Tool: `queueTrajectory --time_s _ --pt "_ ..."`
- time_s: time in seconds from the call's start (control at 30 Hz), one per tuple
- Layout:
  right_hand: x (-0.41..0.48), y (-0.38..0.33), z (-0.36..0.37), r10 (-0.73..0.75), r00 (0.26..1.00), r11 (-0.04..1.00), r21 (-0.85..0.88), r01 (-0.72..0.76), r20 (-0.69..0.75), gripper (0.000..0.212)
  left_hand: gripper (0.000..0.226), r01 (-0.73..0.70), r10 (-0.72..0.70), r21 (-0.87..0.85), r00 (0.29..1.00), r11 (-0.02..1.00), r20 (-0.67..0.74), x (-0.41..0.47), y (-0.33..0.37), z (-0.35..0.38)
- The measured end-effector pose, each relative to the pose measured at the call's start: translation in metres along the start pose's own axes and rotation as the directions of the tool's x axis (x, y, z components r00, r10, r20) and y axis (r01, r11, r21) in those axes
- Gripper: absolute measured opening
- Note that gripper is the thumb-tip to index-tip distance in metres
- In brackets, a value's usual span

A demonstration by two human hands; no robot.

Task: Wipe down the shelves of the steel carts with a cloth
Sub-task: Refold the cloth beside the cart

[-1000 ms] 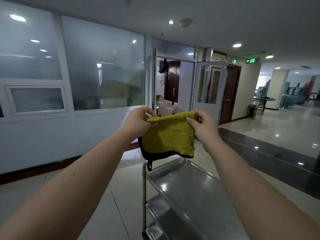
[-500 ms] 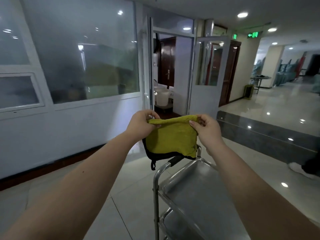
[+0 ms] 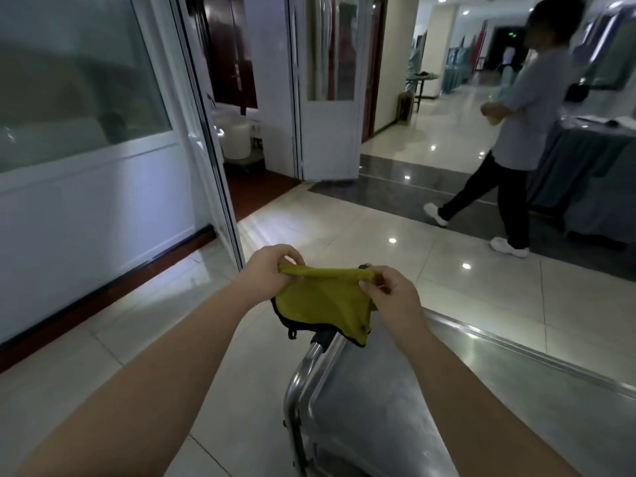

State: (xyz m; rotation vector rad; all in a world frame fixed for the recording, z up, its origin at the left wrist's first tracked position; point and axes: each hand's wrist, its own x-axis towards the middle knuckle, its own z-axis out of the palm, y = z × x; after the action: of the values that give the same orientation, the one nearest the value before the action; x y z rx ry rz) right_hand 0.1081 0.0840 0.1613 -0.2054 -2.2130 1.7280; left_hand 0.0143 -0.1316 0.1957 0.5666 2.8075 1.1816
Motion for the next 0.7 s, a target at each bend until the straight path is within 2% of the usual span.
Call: queueTrajectory --time_s 0.17,0.27,0.37,0.43,0.5,0.57,0.63,0.7 --pt "0.038 0.054 0.026 0.18 0.983 0.983 0.04 -0.181 0.031 0.014 0.019 0.062 -0.072 0.049 0.965 0.997 0.251 0.057 -0.043 0.012" --pt "0.06 0.072 0.033 0.27 0.963 0.957 0.102 -0.271 0.019 0.01 0.02 0.075 -0.113 0.109 0.907 0.991 0.405 0.097 -0.06 0.015" --pt "0.086 0.092 0.032 0.358 0.932 0.927 0.139 -0.347 -0.059 0.011 0.022 0.07 -0.1 0.077 0.845 0.995 0.525 0.143 -0.07 0.034" --pt "0.107 0.113 0.033 0.398 0.898 0.917 0.109 -0.383 -0.19 0.011 0.022 0.065 -0.065 0.017 0.874 0.998 0.481 0.171 -0.077 0.066" --pt "0.126 0.134 0.038 0.41 0.853 0.905 0.028 -0.424 -0.323 0.01 0.018 0.07 -0.048 -0.05 0.931 0.996 0.361 0.191 -0.09 0.108" --pt "0.136 0.153 0.048 0.448 0.794 0.877 0.031 -0.479 -0.411 0.01 0.016 0.104 -0.066 -0.12 0.955 0.987 0.289 0.203 -0.109 0.146" --pt "0.14 0.167 0.058 0.5 0.724 0.844 0.082 -0.53 -0.475 0.016 0.015 0.133 -0.086 -0.146 0.954 0.98 0.288 0.211 -0.127 0.167" --pt "0.141 0.181 0.066 0.528 0.687 0.805 0.037 -0.592 -0.499 0.024 0.018 0.103 -0.049 -0.159 0.949 0.982 0.31 0.22 -0.14 0.176"
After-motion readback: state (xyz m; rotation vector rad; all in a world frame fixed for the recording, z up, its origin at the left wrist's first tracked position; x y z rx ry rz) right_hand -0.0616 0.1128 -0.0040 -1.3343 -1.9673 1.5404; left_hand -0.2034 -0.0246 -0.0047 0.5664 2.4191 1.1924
